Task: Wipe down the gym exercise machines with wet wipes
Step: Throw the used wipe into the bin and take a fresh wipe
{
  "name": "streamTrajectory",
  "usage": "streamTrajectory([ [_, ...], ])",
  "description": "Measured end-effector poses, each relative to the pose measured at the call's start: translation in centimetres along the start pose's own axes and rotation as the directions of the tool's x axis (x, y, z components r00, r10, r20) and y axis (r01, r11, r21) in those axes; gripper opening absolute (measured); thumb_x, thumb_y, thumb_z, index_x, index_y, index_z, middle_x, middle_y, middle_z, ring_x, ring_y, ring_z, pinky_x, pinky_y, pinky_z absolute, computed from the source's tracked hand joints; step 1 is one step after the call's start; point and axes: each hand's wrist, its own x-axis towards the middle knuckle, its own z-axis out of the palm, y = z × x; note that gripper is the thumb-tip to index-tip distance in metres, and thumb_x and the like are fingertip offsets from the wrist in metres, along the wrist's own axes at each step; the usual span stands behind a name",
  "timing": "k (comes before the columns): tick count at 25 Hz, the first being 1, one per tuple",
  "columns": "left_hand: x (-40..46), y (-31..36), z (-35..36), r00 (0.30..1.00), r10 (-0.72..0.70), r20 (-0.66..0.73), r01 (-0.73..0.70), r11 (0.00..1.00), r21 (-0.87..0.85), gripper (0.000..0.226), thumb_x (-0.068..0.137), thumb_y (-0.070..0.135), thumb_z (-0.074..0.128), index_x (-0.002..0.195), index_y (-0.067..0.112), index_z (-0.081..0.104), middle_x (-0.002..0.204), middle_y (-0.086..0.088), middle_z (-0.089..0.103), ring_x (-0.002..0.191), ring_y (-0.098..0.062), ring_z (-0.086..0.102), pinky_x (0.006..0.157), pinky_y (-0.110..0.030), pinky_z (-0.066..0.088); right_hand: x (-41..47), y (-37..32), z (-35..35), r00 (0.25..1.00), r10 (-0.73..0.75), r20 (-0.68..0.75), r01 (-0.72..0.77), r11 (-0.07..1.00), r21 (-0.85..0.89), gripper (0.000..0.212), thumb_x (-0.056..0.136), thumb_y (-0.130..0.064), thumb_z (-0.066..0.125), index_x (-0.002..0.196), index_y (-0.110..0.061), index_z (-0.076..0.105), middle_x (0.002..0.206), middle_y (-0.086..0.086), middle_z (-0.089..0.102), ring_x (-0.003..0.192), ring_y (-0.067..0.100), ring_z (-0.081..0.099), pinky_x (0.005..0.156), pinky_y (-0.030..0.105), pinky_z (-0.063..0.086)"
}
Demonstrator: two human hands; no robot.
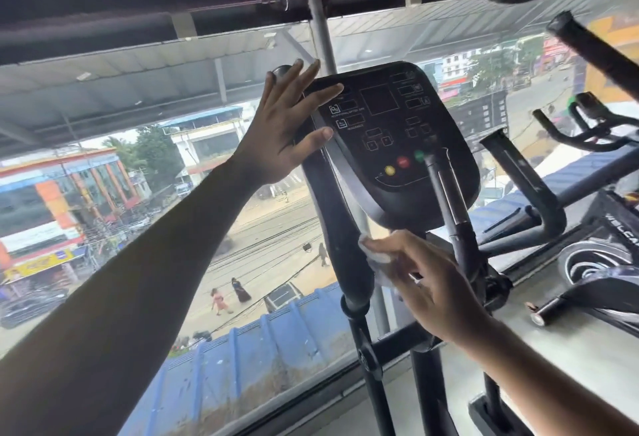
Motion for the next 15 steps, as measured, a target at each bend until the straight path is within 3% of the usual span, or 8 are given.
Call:
streamTrajectory([
  [2,0.0,0.2,0.0,1.000,-0.001,0.006,0.001,1.000,-0.006,0.065,0.106,0.062,0.033,0.156,0.023,0.046,0.172,-0.012,0.023,0.161,-0.033,0.009,0.124,-0.070,0.003,2.2,0.8,-0.3,0.970,0.242,-0.028,-0.232,0.952,0.200,0.013,0.102,-0.023,0.061,0.111,-0.023,0.070,0.082,-0.009,0.070,0.065,0.004,0.062,0.061,0.018,0.046],
  [4,0.0,0.3,-0.1,1.000,-0.013,0.024,0.013,1.000,0.003,0.068,0.106,0.062,0.031,0.157,0.020,0.045,0.172,-0.014,0.022,0.161,-0.034,0.009,0.123,-0.071,0.003,5.8,1.6,0.8,0.923,0.384,0.005,-0.364,0.871,0.330,0.016,0.104,-0.018,0.057,0.109,-0.014,0.072,0.073,0.004,0.067,0.058,0.016,0.054,0.056,0.030,0.044],
  [6,0.0,0.4,-0.4,0.999,-0.017,0.048,0.016,1.000,0.015,0.068,0.106,0.061,0.030,0.158,0.018,0.043,0.172,-0.014,0.022,0.161,-0.034,0.009,0.123,-0.071,0.002,8.4,1.0,2.8,0.900,0.432,0.051,-0.411,0.806,0.427,0.023,0.103,-0.007,0.052,0.106,-0.013,0.073,0.080,0.013,0.071,0.064,0.016,0.058,0.059,0.030,0.046],
  [9,0.0,0.5,-1.0,0.996,-0.023,0.086,0.020,0.999,0.030,0.063,0.108,0.051,0.031,0.160,0.016,0.040,0.172,-0.014,0.021,0.162,-0.033,0.008,0.124,-0.069,0.002,7.5,0.2,3.5,0.901,0.434,-0.016,-0.399,0.841,0.364,0.025,0.103,-0.010,0.050,0.104,-0.016,0.074,0.080,-0.012,0.073,0.072,-0.008,0.065,0.063,0.010,0.046],
  [10,0.1,0.5,-1.0,0.995,-0.030,0.091,0.027,0.999,0.036,0.060,0.108,0.045,0.032,0.160,0.014,0.039,0.172,-0.014,0.021,0.161,-0.033,0.009,0.124,-0.069,0.002,6.5,0.6,3.4,0.914,0.406,0.002,-0.377,0.848,0.372,0.022,0.104,-0.011,0.052,0.104,-0.016,0.073,0.082,-0.014,0.074,0.076,-0.007,0.067,0.065,0.013,0.050],
  [12,0.3,1.0,-1.0,0.993,-0.060,0.101,0.055,0.997,0.053,0.058,0.106,0.036,0.032,0.159,0.012,0.039,0.171,-0.016,0.022,0.161,-0.035,0.009,0.124,-0.070,0.003,5.4,2.1,2.6,0.919,0.371,0.137,-0.390,0.789,0.475,0.015,0.102,-0.015,0.060,0.103,-0.017,0.075,0.085,-0.005,0.075,0.075,0.013,0.070,0.069,0.033,0.055],
  [15,0.2,1.3,-1.4,0.985,-0.087,0.148,0.072,0.992,0.105,0.059,0.106,0.035,0.030,0.159,0.010,0.038,0.171,-0.018,0.022,0.161,-0.037,0.010,0.123,-0.072,0.005,7.2,4.2,2.4,0.901,0.406,0.156,-0.402,0.641,0.654,0.016,0.095,-0.008,0.067,0.106,-0.013,0.078,0.095,0.002,0.078,0.083,0.021,0.071,0.070,0.034,0.057],
])
